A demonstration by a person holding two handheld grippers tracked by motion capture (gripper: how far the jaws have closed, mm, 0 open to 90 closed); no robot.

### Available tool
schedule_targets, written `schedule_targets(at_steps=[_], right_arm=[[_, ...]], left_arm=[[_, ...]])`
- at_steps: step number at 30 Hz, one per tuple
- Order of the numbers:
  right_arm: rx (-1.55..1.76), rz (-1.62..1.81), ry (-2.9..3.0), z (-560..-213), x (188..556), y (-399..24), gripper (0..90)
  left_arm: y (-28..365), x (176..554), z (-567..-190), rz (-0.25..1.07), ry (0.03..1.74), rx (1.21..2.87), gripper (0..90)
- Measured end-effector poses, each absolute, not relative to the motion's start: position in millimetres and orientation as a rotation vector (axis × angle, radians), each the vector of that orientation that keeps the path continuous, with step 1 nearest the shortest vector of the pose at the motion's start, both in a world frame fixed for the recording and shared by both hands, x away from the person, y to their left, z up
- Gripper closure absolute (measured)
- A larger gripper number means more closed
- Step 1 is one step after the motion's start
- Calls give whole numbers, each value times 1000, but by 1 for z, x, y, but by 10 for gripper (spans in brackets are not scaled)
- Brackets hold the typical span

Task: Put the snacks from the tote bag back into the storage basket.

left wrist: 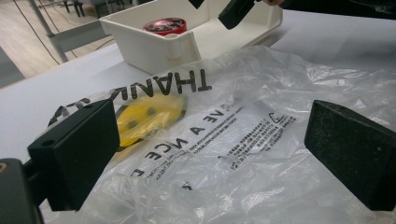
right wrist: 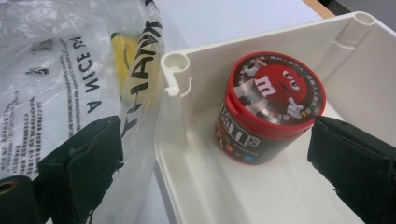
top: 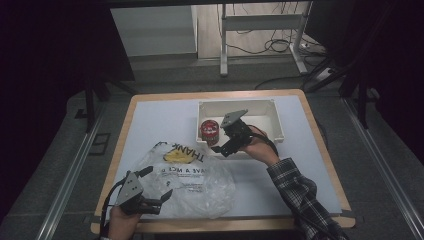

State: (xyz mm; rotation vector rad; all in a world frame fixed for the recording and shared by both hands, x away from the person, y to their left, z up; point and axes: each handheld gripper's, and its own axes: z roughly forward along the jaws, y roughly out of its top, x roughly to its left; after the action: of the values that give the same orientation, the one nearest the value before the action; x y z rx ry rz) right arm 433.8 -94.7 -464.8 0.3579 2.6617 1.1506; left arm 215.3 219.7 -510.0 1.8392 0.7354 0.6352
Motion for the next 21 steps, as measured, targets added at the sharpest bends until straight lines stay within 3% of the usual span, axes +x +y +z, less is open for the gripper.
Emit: schedule_targets(at_steps=[21], right_arm=[[421,1257,2636,-465,419,-103,38]], left_arm=[[221,215,-509,629,733,1823,32]])
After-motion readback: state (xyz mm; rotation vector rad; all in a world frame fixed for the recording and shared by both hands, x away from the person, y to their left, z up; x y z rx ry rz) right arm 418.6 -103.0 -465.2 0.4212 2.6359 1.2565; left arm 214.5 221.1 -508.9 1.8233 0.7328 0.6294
